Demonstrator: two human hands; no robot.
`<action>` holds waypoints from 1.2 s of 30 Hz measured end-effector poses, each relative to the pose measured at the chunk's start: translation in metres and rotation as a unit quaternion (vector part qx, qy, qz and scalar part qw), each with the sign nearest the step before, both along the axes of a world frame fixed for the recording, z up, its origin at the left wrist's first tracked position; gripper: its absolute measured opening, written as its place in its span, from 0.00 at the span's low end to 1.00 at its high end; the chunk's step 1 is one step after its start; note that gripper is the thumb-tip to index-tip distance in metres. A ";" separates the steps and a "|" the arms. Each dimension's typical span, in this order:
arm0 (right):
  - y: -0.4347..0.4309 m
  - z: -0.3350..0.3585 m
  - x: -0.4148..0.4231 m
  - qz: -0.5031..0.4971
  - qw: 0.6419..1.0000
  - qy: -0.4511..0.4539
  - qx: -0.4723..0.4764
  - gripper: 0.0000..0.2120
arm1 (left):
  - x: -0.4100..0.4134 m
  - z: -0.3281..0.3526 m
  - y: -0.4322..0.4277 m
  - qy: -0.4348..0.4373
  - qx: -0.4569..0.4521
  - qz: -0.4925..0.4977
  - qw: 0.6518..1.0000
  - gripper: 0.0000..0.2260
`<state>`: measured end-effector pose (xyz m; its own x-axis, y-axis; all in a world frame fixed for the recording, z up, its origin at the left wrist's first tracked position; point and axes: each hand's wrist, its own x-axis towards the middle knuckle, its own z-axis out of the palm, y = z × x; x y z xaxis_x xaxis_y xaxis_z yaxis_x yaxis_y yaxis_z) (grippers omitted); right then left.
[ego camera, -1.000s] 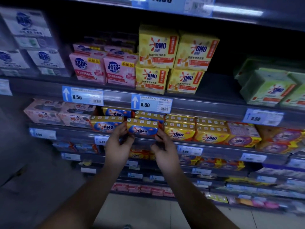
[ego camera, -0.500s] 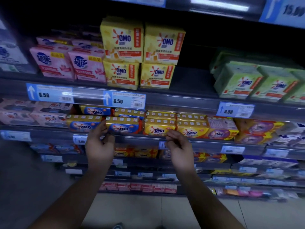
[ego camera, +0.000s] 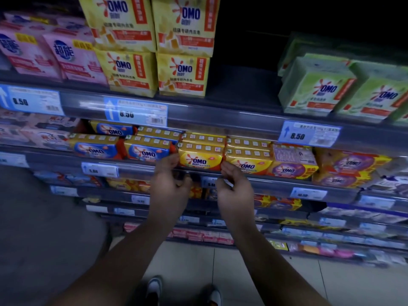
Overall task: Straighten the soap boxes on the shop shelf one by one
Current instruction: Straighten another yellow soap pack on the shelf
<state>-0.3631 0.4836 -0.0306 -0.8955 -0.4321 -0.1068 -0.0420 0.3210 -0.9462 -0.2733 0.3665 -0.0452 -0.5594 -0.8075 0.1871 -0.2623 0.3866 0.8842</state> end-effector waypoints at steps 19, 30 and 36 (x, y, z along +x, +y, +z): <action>0.013 0.016 -0.024 0.019 0.991 0.080 -0.107 0.14 | -0.004 0.010 0.005 0.130 0.070 0.052 0.988 0.22; 0.055 0.020 -0.051 0.075 0.983 -0.064 -0.155 0.11 | 0.005 0.020 0.024 0.196 0.212 0.000 0.957 0.15; 0.070 0.024 -0.055 0.066 0.967 -0.142 -0.202 0.10 | 0.004 0.021 0.033 0.221 0.305 0.002 0.926 0.01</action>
